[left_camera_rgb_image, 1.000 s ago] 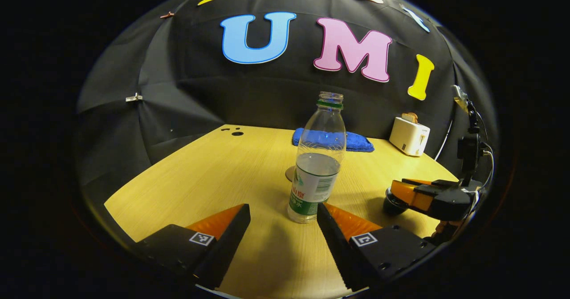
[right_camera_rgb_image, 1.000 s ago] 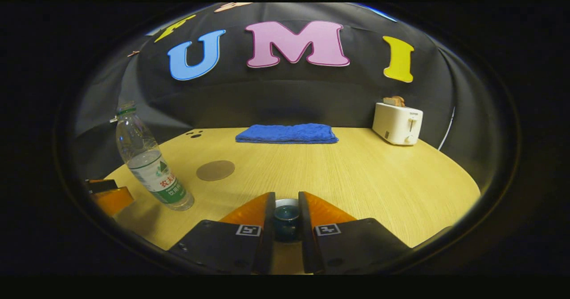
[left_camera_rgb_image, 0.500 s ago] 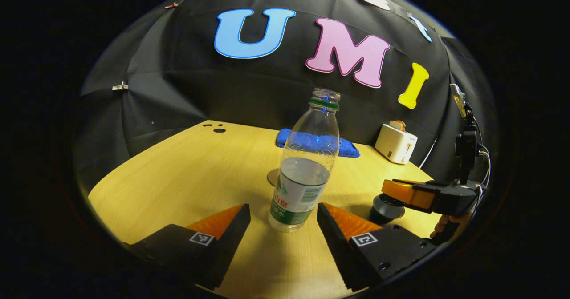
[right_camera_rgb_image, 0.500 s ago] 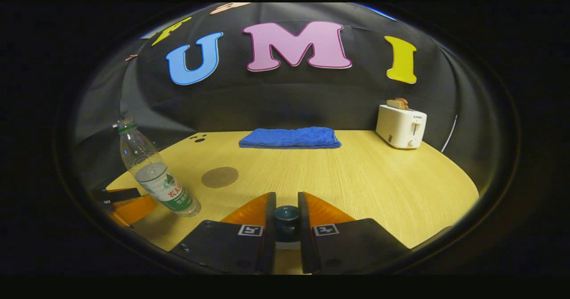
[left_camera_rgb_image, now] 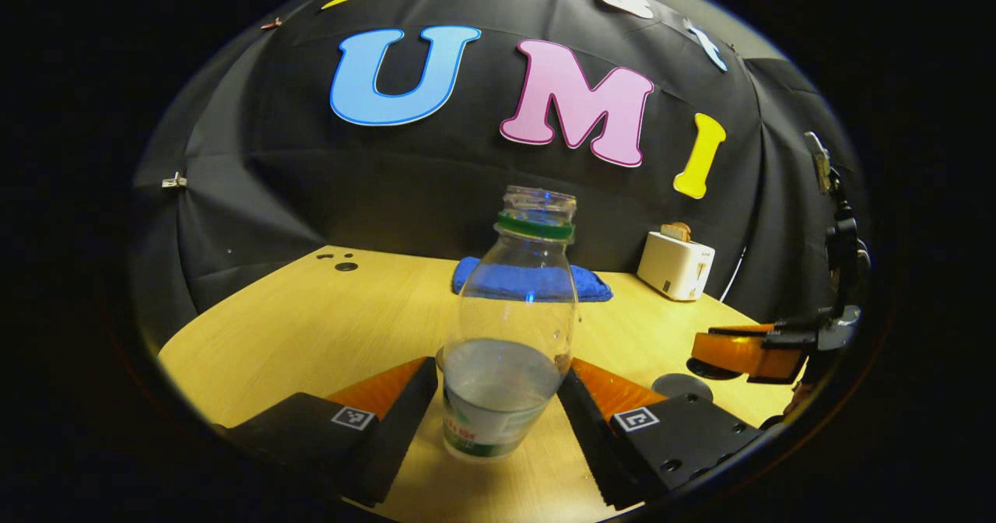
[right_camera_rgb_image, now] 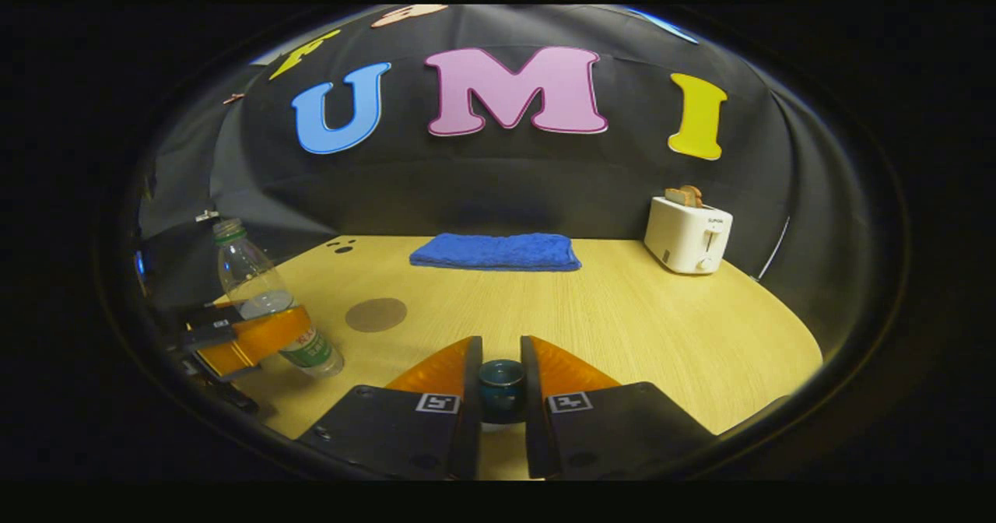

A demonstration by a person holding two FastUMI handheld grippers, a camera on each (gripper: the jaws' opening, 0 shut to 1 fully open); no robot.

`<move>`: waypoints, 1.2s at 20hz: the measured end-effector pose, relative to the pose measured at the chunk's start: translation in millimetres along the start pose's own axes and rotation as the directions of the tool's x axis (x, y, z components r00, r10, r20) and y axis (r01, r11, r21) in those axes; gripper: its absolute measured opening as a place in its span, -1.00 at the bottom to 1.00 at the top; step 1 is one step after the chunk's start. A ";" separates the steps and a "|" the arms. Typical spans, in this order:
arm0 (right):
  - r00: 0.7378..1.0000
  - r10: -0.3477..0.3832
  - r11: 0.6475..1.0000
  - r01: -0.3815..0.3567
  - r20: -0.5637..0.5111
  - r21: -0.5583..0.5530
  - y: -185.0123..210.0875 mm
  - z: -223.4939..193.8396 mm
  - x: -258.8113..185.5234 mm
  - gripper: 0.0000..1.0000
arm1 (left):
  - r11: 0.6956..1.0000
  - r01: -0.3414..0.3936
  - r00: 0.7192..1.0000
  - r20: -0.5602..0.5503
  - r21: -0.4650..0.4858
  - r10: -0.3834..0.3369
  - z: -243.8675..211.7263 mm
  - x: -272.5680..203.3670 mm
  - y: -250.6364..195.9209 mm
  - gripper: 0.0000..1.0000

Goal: Open the teacup lid with one hand, grasp the water bottle and pour water into the teacup with the other hand; after pouring, place the water bottle on the coaster and then close the teacup lid.

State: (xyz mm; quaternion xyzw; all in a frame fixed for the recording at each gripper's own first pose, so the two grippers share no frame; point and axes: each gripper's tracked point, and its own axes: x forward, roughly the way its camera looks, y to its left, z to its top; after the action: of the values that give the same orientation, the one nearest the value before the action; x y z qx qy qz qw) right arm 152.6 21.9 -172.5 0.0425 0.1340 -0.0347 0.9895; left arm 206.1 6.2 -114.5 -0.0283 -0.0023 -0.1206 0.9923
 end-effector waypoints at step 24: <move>0.995 -0.097 0.995 0.097 -0.004 0.008 -94.1 -12.2 -47.0 -0.37 | 0.392 0.060 0.998 -0.056 0.918 -0.020 3.9 44.8 -53.1 0.53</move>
State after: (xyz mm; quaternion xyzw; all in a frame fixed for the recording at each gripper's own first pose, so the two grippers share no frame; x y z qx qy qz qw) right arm 96.7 -67.9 -178.6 0.0403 0.1375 -0.0831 0.9862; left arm 236.9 -55.8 -107.2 0.5251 -0.0512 -0.1236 0.8405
